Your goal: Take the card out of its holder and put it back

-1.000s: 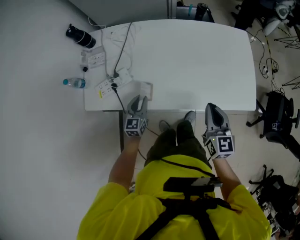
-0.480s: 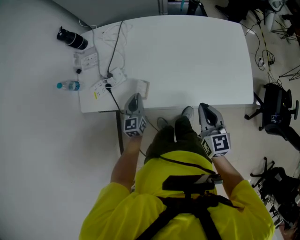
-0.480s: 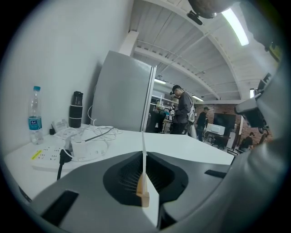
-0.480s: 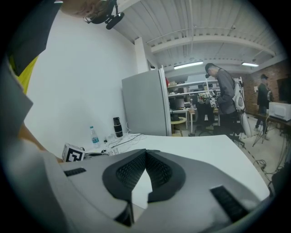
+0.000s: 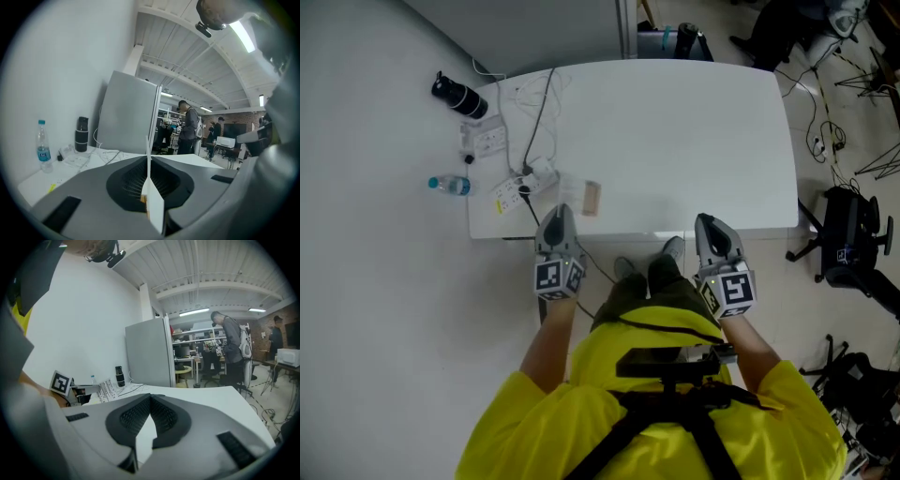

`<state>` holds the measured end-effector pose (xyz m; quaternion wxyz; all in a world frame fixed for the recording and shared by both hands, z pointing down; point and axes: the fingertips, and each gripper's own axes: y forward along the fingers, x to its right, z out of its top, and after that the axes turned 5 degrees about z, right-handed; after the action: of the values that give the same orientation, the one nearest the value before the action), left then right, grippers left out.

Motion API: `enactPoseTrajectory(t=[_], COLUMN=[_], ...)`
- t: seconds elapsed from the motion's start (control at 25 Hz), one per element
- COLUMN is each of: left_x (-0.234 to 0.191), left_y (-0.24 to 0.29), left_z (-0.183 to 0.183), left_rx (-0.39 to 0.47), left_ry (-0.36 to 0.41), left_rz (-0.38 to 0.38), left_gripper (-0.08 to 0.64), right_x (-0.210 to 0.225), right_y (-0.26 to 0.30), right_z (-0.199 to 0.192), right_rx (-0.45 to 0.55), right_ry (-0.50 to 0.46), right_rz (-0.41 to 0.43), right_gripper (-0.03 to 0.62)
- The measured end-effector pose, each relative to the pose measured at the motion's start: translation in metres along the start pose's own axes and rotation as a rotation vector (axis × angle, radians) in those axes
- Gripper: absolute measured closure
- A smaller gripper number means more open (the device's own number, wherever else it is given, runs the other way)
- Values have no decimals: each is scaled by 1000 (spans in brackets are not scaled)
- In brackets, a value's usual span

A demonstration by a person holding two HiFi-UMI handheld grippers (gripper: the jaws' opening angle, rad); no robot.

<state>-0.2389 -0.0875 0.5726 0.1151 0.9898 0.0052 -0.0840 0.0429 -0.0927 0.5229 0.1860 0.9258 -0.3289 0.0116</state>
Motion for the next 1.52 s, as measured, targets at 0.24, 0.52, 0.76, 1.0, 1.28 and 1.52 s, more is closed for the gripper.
enactPoseTrajectory(t=[0.24, 0.52, 0.76, 1.0, 1.28, 1.52], left_x=[31, 56, 57, 42, 41, 39], left_y=[-31, -45, -49, -50, -52, -45], left_z=[105, 161, 167, 168, 172, 155], left_rx=[96, 188, 204, 209, 217, 166], left_ry=[53, 72, 84, 59, 69, 83], left_rz=[-38, -69, -57, -7, -15, -30], left_gripper=[554, 554, 554, 554, 554, 554], right_x=[4, 11, 10, 6, 5, 3], right_y=[-3, -2, 4, 6, 9, 13], right_z=[33, 60, 67, 67, 64, 57], right_rx=[71, 129, 136, 145, 136, 121], right_ry=[-10, -37, -57, -52, -49, -35], right_rz=[-6, -8, 6, 8, 9, 14], right_gripper=[587, 588, 588, 588, 586, 586])
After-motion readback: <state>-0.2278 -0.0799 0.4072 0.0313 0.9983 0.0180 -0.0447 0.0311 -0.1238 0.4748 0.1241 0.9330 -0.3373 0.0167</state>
